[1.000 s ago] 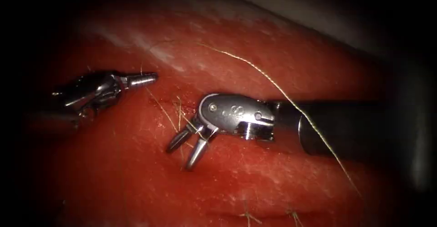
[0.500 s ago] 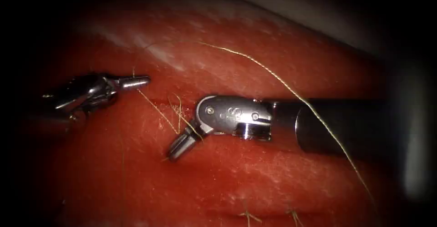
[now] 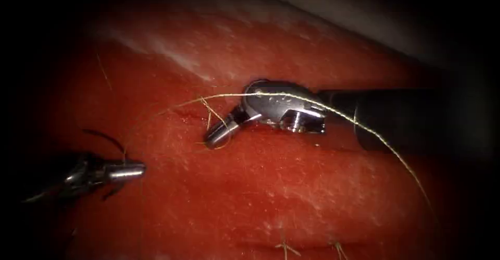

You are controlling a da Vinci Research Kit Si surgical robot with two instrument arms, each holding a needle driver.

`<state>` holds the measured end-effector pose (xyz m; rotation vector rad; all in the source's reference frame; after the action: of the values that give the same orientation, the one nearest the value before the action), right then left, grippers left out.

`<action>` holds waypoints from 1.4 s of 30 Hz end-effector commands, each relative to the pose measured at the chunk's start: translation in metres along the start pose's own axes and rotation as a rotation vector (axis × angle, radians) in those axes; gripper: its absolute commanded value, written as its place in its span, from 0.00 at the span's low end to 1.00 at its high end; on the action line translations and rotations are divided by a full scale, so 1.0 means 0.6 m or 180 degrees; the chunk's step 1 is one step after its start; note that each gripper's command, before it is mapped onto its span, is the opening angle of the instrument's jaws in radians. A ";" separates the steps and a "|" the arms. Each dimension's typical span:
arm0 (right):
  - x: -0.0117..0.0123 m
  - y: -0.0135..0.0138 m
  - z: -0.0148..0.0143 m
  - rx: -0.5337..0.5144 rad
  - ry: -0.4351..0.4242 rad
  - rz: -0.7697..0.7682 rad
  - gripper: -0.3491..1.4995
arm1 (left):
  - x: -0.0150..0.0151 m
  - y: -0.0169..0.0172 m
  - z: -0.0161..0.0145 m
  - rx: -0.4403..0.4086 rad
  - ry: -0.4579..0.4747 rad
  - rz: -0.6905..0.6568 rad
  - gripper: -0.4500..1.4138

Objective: Wound Closure

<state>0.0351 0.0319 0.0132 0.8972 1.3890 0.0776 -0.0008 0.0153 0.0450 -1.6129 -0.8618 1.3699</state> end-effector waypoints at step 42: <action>-0.0028 0.0089 -0.0027 -0.0927 0.0121 0.0229 0.00 | -0.0052 0.0258 -0.0015 -0.0243 -0.0225 -0.0017 0.05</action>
<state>0.0349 0.0352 0.0175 0.7014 1.3348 0.3559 -0.0002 0.0068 0.0318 -1.6295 -0.9675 1.4153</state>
